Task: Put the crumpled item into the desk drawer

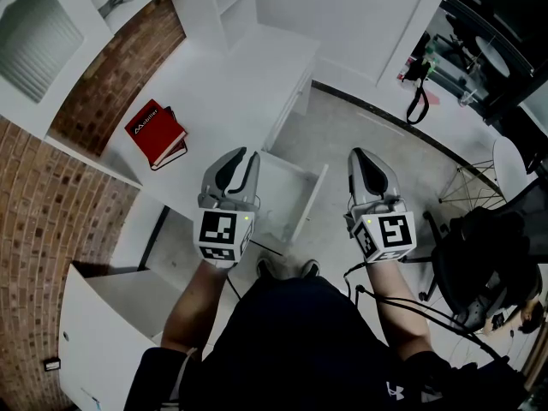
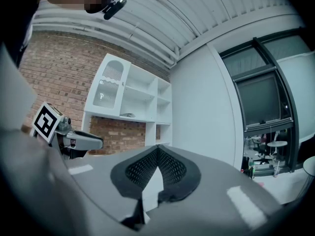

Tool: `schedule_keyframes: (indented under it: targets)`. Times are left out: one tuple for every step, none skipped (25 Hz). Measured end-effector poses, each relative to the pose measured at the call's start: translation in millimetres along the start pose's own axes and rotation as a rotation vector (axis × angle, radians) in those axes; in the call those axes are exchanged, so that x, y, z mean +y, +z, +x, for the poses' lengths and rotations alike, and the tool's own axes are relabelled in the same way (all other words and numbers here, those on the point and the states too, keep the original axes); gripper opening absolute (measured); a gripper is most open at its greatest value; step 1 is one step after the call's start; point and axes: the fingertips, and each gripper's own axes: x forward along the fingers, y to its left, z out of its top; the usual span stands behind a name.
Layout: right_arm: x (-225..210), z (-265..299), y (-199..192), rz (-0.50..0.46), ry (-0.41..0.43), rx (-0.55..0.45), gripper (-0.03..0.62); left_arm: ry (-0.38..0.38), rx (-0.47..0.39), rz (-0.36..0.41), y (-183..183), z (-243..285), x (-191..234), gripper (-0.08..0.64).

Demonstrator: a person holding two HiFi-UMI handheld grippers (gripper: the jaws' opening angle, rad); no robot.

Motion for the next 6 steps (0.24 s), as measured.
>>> schedule_keyframes:
  targets:
    - [0.2,0.3,-0.6,0.000,0.000,0.001,0.002,-0.001,0.001,-0.001,-0.9,0.3,0.3,0.084]
    - [0.8,0.8,-1.0,0.001,0.000,0.003,0.002,-0.001,0.002,-0.001,-1.9,0.4,0.9,0.084]
    - [1.3,1.3,-1.3,0.000,-0.001,0.005,0.002,-0.001,0.004,-0.001,-2.9,0.4,1.7,0.084]
    - [1.9,1.8,-1.4,0.000,-0.001,0.008,0.002,-0.001,0.008,-0.002,-4.2,0.4,2.4,0.084]
    - [2.3,2.2,-1.5,0.000,-0.001,0.010,0.002,-0.001,0.012,-0.002,-5.6,0.3,3.1,0.084]
    - [2.7,2.6,-1.6,-0.001,-0.001,0.012,0.002,-0.001,0.017,-0.002,-7.1,0.2,3.7,0.084]
